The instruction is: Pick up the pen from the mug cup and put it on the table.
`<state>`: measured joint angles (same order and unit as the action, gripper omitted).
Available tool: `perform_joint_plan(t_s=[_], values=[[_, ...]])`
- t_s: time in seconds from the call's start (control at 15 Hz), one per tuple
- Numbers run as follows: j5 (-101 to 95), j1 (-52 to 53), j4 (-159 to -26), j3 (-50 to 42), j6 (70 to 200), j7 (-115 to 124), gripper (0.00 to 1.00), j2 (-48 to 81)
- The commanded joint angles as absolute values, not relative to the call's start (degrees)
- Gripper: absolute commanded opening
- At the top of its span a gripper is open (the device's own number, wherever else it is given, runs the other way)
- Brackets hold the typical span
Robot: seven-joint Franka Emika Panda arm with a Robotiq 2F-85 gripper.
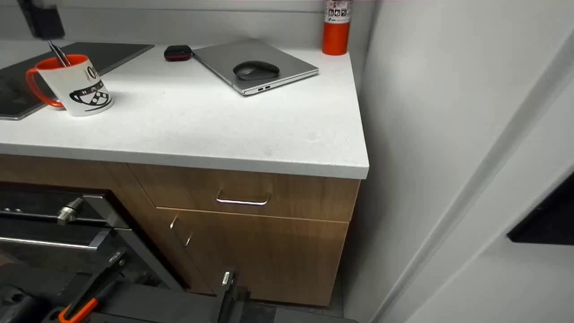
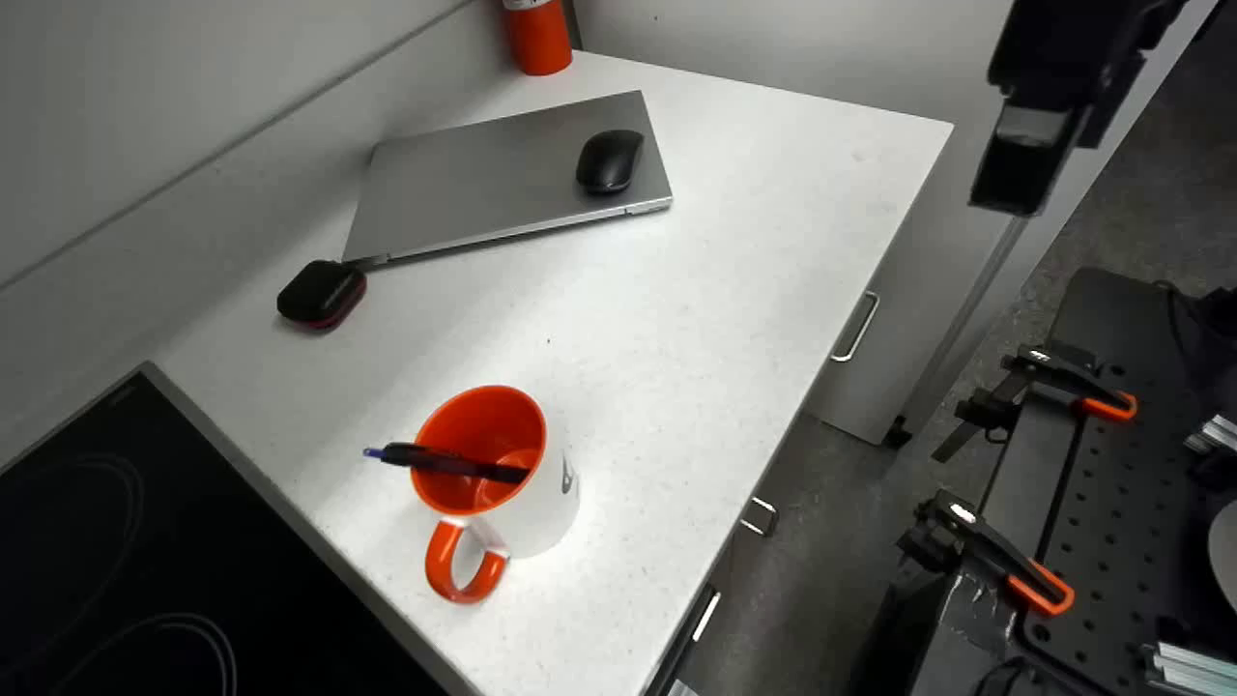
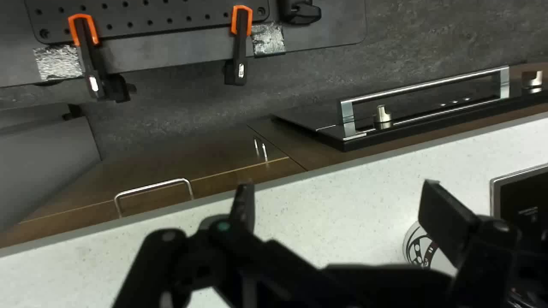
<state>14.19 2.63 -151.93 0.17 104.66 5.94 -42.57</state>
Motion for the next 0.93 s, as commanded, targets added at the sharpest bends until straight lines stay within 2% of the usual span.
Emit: perform_joint_plan(t_s=[0.0,0.33,0.87], values=[[14.5,2.0,-151.8,0.7,104.5,5.6,1.00,-42.5],[14.5,2.0,-151.8,0.7,104.5,5.6,1.00,-42.5],[16.5,7.4,-146.6,7.8,121.1,6.1,1.00,-33.1]])
